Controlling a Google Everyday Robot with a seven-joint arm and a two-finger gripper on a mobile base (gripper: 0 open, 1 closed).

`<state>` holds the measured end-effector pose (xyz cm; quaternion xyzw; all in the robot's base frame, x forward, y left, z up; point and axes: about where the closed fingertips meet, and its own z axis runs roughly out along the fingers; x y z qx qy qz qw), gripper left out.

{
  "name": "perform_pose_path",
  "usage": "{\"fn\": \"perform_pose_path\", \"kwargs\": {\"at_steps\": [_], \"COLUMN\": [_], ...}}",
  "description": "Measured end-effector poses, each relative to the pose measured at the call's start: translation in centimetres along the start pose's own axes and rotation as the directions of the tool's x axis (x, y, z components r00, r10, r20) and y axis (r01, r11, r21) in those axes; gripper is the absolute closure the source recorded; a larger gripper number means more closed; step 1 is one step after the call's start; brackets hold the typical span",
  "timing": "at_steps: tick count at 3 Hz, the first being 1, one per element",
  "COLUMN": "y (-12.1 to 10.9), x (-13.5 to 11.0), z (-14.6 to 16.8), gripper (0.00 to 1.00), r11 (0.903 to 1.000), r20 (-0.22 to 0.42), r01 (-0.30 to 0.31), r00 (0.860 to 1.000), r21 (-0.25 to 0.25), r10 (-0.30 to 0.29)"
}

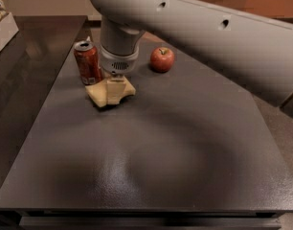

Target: Move sponge near coke can

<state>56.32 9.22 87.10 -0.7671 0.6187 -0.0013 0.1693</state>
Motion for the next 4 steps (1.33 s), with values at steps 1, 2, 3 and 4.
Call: {"fn": "perform_pose_path", "kwargs": {"at_steps": [1,2,3,4], "y": [-1.0,-1.83,-1.76,-1.75], "x": [-0.01,0.37,0.33,0.33], "z": [0.2,0.62,0.59,0.59], "gripper": [0.36,0.12,0.0,0.0], "r11": [0.9997,0.999,0.999,0.999], "r20": [-0.008,-0.023,-0.023,-0.023], "r01": [0.007,0.01,0.011,0.011], "r00": [1.0,1.0,1.0,1.0], "r21": [0.025,0.044,0.044,0.044], "r10": [-0.007,-0.009,-0.01,-0.01]}}
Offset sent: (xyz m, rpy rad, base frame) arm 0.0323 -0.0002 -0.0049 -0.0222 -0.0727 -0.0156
